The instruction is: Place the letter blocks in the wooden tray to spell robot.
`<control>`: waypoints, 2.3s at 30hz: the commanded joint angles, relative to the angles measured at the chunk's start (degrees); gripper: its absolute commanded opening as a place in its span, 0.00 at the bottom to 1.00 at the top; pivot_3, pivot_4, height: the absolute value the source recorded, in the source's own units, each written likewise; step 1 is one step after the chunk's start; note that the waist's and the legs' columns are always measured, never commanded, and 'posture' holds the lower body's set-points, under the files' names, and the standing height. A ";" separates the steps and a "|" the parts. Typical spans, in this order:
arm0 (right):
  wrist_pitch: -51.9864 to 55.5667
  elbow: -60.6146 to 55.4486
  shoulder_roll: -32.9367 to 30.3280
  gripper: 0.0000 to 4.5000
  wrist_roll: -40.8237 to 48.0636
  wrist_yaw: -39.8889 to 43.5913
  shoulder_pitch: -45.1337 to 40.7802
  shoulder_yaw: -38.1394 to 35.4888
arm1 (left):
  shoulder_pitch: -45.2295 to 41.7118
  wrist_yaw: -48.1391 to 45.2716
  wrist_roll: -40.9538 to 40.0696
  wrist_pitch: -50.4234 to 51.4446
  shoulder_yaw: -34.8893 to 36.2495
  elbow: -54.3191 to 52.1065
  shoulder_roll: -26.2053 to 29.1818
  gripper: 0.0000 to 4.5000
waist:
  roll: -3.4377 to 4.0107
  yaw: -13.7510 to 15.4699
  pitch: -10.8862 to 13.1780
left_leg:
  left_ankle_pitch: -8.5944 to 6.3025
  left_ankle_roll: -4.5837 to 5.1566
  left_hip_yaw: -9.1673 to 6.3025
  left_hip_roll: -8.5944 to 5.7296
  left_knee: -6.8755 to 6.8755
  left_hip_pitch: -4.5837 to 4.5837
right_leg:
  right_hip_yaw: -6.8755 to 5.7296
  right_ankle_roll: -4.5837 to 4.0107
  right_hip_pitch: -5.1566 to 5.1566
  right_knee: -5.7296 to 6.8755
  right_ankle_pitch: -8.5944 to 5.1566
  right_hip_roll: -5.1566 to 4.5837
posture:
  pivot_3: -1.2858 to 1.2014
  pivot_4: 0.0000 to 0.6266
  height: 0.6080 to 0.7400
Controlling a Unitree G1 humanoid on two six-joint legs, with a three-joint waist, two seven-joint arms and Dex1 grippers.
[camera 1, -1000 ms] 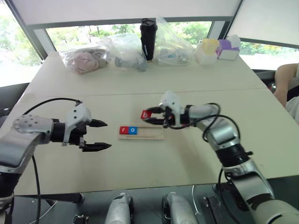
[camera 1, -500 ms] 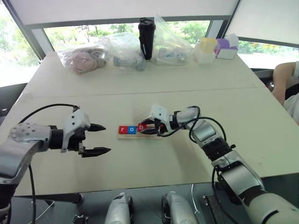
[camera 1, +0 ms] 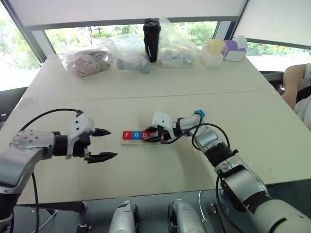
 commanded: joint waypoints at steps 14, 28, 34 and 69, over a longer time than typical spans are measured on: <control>-1.44 0.90 0.08 1.00 -0.91 3.93 -1.02 -1.39 | -0.31 2.13 -1.15 0.52 1.27 -1.82 -0.71 1.00 | 0.00 0.04 0.00 | 0.00 -0.01 -0.01 0.00 -0.03 0.02 | 0.00 0.01 0.03 0.00 0.00 0.00 | 0.52 0.24 1.00; 1.40 -4.58 0.53 1.00 -0.26 4.90 1.16 -2.00 | -1.52 2.90 -0.53 0.25 0.79 -0.66 -1.48 1.00 | 0.00 0.03 0.00 | 0.01 -0.01 0.00 0.00 -0.02 0.02 | 0.00 0.01 0.02 0.00 0.01 0.00 | 0.52 0.24 1.00; -0.91 -4.05 0.23 1.00 -0.74 2.98 0.84 -2.36 | -1.35 2.91 -0.39 0.22 0.58 -0.52 -1.56 1.00 | 0.00 0.06 0.00 | 0.01 -0.02 0.00 -0.01 -0.02 0.02 | 0.00 0.01 0.02 0.00 0.01 0.00 | 0.52 0.24 1.00; 2.45 -4.27 0.77 0.37 -0.60 0.25 2.30 -2.41 | -2.54 2.68 1.60 -0.62 -0.18 0.60 -2.59 1.00 | 0.00 0.05 0.00 | 0.02 -0.03 0.00 -0.01 -0.02 0.03 | 0.00 0.02 0.04 0.01 0.01 0.00 | 0.52 0.24 1.00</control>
